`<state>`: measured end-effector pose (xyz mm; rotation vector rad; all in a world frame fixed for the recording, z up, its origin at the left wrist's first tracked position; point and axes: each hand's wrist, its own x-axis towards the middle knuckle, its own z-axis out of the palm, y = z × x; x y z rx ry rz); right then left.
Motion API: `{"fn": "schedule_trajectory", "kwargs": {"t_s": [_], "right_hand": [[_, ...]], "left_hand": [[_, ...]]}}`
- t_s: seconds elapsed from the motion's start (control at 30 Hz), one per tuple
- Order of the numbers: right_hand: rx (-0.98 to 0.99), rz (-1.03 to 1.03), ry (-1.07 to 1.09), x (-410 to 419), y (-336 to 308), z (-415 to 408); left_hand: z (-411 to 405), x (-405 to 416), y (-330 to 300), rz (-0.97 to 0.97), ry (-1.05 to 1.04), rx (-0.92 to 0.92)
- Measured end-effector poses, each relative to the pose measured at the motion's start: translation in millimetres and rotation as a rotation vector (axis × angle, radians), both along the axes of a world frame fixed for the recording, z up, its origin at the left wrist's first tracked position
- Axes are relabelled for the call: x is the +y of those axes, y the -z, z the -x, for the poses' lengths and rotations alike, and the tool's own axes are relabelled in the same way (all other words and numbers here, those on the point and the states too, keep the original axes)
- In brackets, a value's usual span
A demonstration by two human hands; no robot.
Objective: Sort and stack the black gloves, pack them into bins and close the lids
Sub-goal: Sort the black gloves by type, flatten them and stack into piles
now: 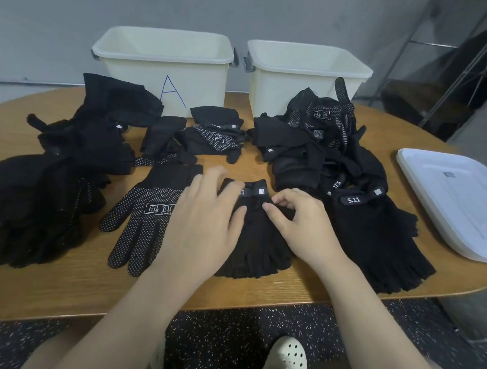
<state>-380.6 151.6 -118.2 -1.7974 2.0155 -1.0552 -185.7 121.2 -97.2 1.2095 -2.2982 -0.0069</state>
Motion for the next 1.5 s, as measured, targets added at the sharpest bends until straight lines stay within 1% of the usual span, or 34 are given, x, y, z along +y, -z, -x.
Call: {"fn": "schedule_trajectory", "kwargs": {"t_s": [0.07,0.13,0.27,0.37,0.4,0.43,0.5,0.57,0.63,0.73,0.8,1.0,1.07,1.13,1.23,1.33,1.43,1.5], "right_hand": [[0.002,0.000,-0.008,1,-1,0],[0.005,-0.009,-0.009,1,-2,0],[0.007,-0.020,-0.011,2,-3,-2],[0.019,-0.040,-0.004,3,-6,-3],[0.058,-0.055,-0.017,5,-8,-3],[0.147,-0.062,-0.041,7,-11,-4],[0.390,-0.034,-0.105,11,-17,-9],[0.496,-0.018,-0.167,16,-21,-17],[0.503,-0.081,-0.227,18,-20,-22],[0.465,-0.289,-0.284,19,-12,-17],[0.434,-0.398,-0.277,19,-8,-12],[0.443,-0.449,-0.220,21,-7,-14],[0.437,-0.446,-0.204,21,-6,-15],[0.413,-0.422,-0.187,23,-7,-18],[0.346,-0.320,-0.123,24,-16,-24],[0.182,-0.178,0.010,18,-26,-23],[0.116,-0.141,0.088,7,-27,-21],[0.090,-0.178,0.118,-1,-23,-20]], "left_hand": [[-2,1,4,-0.003,0.132,-0.112],[-5,2,10,-0.069,0.214,-0.194],[-10,-2,17,-0.228,0.219,-0.315],[-10,-5,19,-0.246,0.224,-0.373],[-10,-5,20,-0.247,0.221,-0.388],[-11,-5,20,-0.251,0.218,-0.400],[-11,-6,21,-0.256,0.220,-0.414],[-11,-7,22,-0.256,0.230,-0.416],[-11,-8,23,-0.258,0.238,-0.404],[-11,-7,24,-0.256,0.225,-0.411],[-10,-5,23,-0.248,0.204,-0.417],[-12,4,19,-0.270,0.046,-0.428],[-14,3,18,-0.295,0.002,-0.414],[-16,2,14,-0.319,-0.005,-0.353],[-17,-6,10,-0.357,0.018,-0.139],[-16,-22,13,-0.279,-0.029,0.033],[-11,-36,17,-0.263,-0.096,0.082],[-9,-41,17,-0.288,-0.109,0.063]]}}
